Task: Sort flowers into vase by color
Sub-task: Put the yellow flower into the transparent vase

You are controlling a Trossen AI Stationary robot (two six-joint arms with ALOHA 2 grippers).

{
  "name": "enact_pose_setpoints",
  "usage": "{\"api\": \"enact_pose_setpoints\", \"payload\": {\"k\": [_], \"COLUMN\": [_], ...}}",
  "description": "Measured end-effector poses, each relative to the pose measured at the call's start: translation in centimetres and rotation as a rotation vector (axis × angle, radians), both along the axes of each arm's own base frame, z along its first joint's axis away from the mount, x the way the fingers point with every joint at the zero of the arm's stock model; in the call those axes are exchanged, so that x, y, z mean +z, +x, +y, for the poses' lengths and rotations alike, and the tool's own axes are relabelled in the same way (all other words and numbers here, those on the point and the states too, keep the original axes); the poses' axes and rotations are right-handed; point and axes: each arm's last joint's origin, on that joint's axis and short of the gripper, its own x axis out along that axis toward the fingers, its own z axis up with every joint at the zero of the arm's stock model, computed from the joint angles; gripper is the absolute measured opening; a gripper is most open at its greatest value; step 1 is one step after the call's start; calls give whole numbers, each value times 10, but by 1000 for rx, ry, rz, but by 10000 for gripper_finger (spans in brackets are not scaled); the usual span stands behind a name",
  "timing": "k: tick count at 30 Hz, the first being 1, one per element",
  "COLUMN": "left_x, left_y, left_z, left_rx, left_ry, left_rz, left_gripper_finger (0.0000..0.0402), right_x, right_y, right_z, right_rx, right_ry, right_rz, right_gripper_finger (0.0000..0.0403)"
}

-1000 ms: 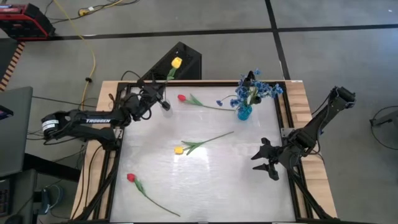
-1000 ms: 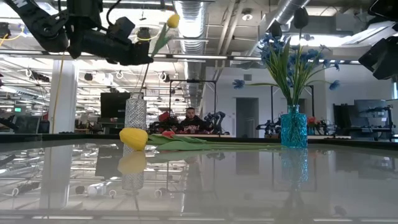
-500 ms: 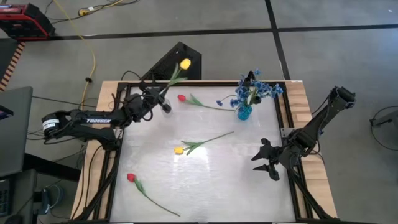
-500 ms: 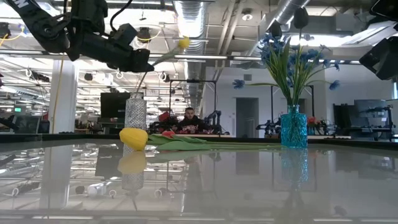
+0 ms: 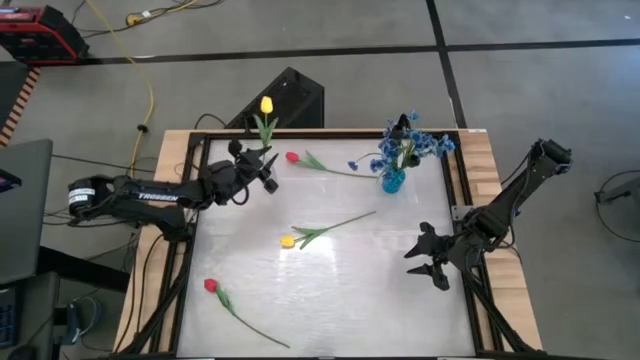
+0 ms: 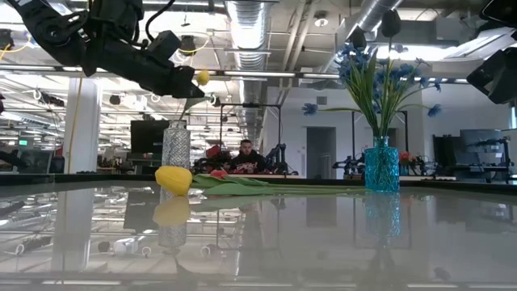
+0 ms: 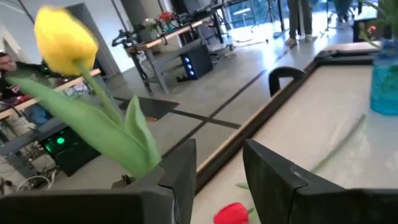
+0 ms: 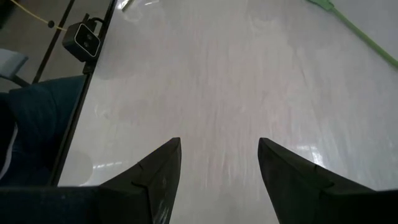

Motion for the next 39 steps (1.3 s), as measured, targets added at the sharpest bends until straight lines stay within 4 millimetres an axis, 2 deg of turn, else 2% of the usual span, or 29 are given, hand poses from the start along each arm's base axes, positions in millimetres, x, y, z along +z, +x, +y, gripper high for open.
{"api": "enact_pose_setpoints", "payload": {"k": [10, 18, 25, 32, 39], "left_x": [6, 6, -4, -23, -53], "left_y": [10, 21, 19, 24, 42], "left_z": [-31, -78, -119, -154, -173], "left_rx": [9, -336, -495, -559, -602], "left_ry": [18, -169, -341, -410, -407], "left_rz": [-5, -111, -108, -101, -106], "left_gripper_finger": [126, 126, 126, 126, 126], "right_x": [7, -1, -17, -32, -48], "right_y": [8, 35, 67, 97, 120], "right_z": [-1, -5, -17, -38, -62], "right_rx": [13, 3, -48, -68, -59], "right_ry": [-1, -139, -259, -337, -364], "right_rz": [-89, -131, -126, -140, -153], "right_gripper_finger": [239, 239, 239, 239, 239]}}
